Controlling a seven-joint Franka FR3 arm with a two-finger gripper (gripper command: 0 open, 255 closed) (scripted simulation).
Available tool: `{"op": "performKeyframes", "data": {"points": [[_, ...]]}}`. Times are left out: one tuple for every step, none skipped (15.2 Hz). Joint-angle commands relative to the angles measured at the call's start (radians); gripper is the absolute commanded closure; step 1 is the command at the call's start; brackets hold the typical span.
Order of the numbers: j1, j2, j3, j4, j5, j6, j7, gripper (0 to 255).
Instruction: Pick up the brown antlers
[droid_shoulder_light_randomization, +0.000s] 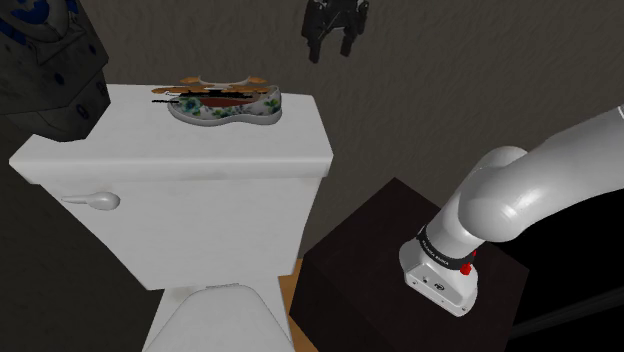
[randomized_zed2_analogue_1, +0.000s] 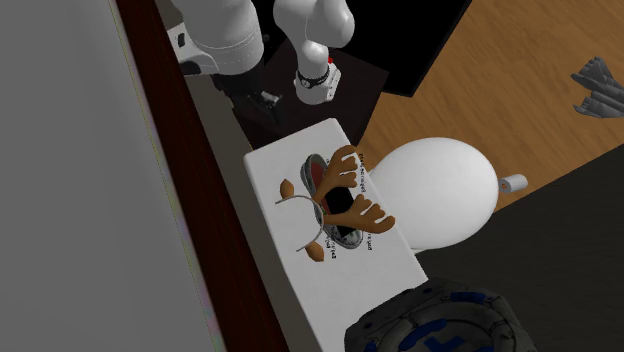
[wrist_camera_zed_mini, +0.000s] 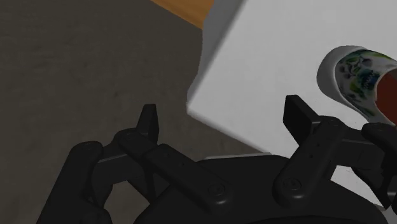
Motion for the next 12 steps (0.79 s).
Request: {"op": "performKeyframes", "data": {"points": [[0.011, 0.069, 0.020, 0.054, 0.016, 0.008, 0.021, 0], [0.017, 0.101, 0.030, 0.082, 0.023, 0.010, 0.032, 0], [0.023, 0.134, 0.040, 0.110, 0.029, 0.011, 0.043, 0], [0.029, 0.166, 0.049, 0.140, 0.034, 0.011, 0.054, 0], [0.035, 0.200, 0.058, 0.171, 0.039, 0.011, 0.065, 0], [0.040, 0.233, 0.068, 0.203, 0.043, 0.010, 0.076, 0], [0.046, 0.267, 0.078, 0.237, 0.046, 0.009, 0.088, 0], [0.052, 0.302, 0.087, 0.272, 0.049, 0.006, 0.099, 0], [0.057, 0.337, 0.097, 0.308, 0.051, 0.003, 0.111, 0], [0.063, 0.373, 0.107, 0.346, 0.052, -0.001, 0.122, 0], [0.070, 0.410, 0.116, 0.386, 0.053, -0.006, 0.134, 0], [0.076, 0.447, 0.126, 0.428, 0.052, -0.012, 0.146, 0]]}}
